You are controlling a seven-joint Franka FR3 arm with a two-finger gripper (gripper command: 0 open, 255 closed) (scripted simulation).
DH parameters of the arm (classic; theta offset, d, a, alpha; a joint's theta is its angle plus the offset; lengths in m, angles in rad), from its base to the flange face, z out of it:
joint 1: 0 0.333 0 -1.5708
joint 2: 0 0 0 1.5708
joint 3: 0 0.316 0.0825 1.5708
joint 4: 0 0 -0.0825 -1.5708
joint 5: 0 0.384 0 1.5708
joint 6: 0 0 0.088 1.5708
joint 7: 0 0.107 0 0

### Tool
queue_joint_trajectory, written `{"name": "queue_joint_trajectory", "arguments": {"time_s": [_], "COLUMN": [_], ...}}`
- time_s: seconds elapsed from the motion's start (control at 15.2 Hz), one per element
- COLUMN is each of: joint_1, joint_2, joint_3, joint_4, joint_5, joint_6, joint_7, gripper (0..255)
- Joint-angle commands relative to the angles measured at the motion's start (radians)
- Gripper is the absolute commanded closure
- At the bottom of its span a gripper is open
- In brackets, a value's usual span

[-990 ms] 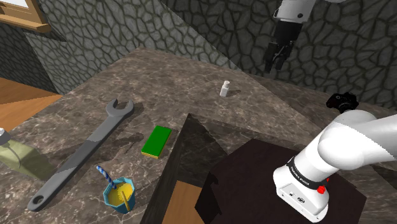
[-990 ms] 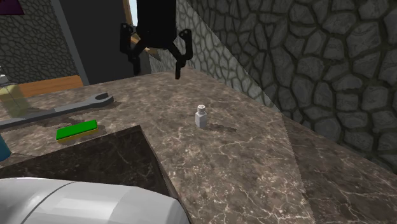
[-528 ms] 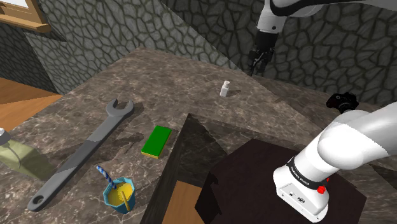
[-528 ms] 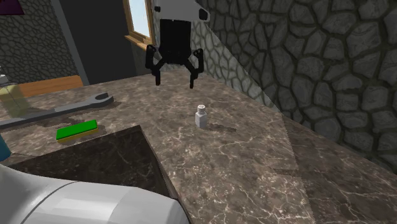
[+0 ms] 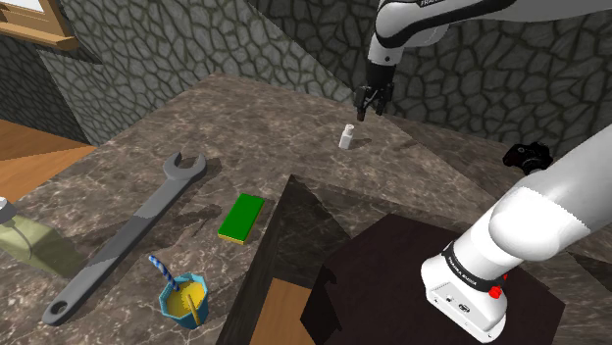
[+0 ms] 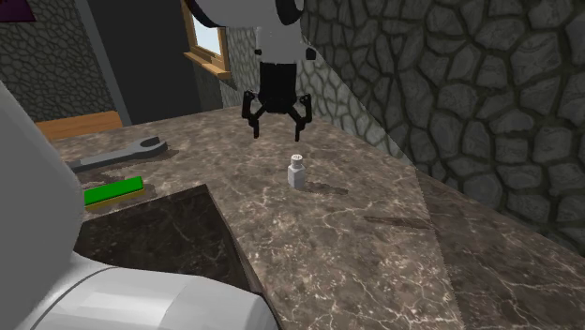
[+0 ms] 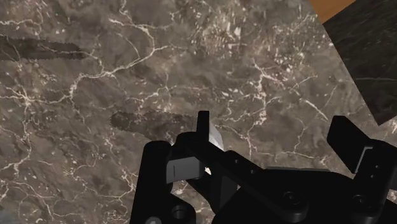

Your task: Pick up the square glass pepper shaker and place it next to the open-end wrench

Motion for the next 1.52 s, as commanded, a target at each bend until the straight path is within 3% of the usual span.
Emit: {"name": "queue_joint_trajectory", "arguments": {"time_s": [0.0,0.53,1.06,1.45], "joint_1": [-0.006,-0.025,-0.027,-0.027], "joint_2": [0.076,0.373,0.409,0.409], "joint_3": [-0.008,-0.023,-0.021,-0.021], "joint_4": [0.046,0.263,0.204,0.204], "joint_5": [-0.001,0.010,0.015,0.015], "joint_6": [0.033,0.115,0.211,0.211], "joint_7": [-0.010,-0.030,-0.033,-0.033], "gripper": [0,0,0,0]}}
